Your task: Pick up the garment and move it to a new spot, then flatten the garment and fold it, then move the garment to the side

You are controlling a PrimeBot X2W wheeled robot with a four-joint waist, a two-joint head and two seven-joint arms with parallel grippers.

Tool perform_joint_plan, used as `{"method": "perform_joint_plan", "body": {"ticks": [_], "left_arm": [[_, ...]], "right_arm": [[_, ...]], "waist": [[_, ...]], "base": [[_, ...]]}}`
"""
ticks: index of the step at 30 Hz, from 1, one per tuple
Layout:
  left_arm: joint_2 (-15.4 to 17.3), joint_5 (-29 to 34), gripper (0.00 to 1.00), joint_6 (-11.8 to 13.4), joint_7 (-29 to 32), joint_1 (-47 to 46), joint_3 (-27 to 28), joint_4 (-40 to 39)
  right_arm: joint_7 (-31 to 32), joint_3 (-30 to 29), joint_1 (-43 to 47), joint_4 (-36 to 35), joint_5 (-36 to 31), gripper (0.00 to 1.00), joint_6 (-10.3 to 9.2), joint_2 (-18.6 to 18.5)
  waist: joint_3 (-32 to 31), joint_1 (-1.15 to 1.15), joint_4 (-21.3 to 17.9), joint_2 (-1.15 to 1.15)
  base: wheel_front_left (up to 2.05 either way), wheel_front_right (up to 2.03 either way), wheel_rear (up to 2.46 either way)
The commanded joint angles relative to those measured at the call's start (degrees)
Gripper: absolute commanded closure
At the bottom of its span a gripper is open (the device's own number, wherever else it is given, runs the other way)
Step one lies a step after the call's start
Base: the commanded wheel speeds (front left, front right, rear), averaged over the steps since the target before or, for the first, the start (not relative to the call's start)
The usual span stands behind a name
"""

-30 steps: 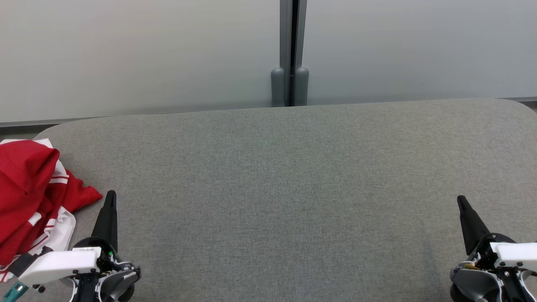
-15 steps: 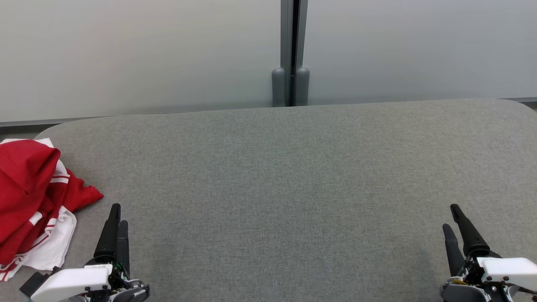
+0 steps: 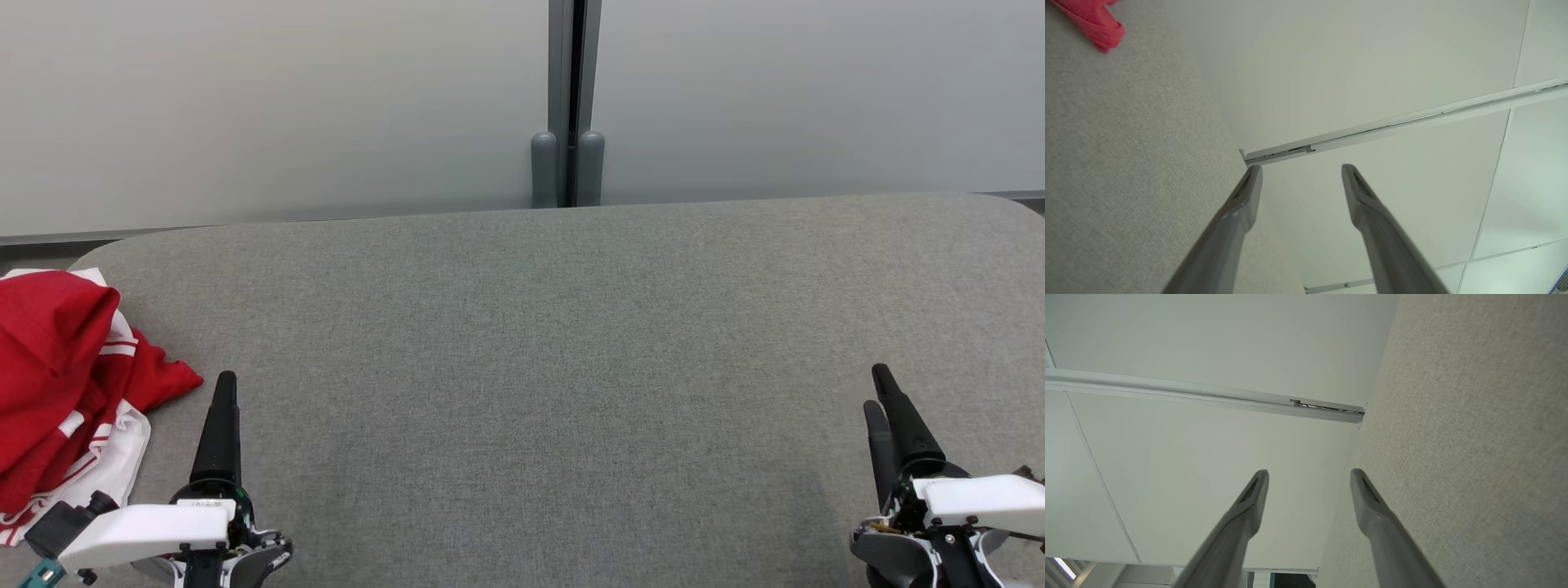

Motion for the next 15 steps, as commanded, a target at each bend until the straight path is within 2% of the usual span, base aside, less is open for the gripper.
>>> {"method": "perform_joint_plan", "body": {"ticks": [1, 11, 12, 15], "left_arm": [[0.6, 2.2, 0.00, 0.2, -0.6, -2.1, -0.2, -1.6], [0.7, 16.6, 0.00, 1.5, -2.9, -2.0, -2.1, -3.7], [0.7, 16.6, 0.00, 1.5, -2.9, -2.0, -2.1, -3.7], [0.7, 22.1, 0.00, 2.2, -3.7, -1.8, -3.1, -3.9]], "right_arm": [[-0.9, 0.4, -1.7, -1.8, -1.7, 0.00, 0.07, -0.8], [-3.1, 2.3, -2.1, -4.2, -9.8, 0.00, 0.08, -1.4], [-3.1, 2.3, -2.1, -4.2, -9.8, 0.00, 0.08, -1.4], [-4.0, 2.5, -2.1, -3.6, -13.9, 0.00, 0.08, -1.5]], "waist": [[0.0, 0.00, 0.0, 0.00], [0.0, 0.00, 0.1, 0.00], [0.0, 0.00, 0.1, 0.00], [-0.1, 0.00, 0.2, 0.00]], "base": [[0.00, 0.00, 0.00], [0.00, 0.00, 0.00], [0.00, 0.00, 0.00], [0.00, 0.00, 0.00]]}}
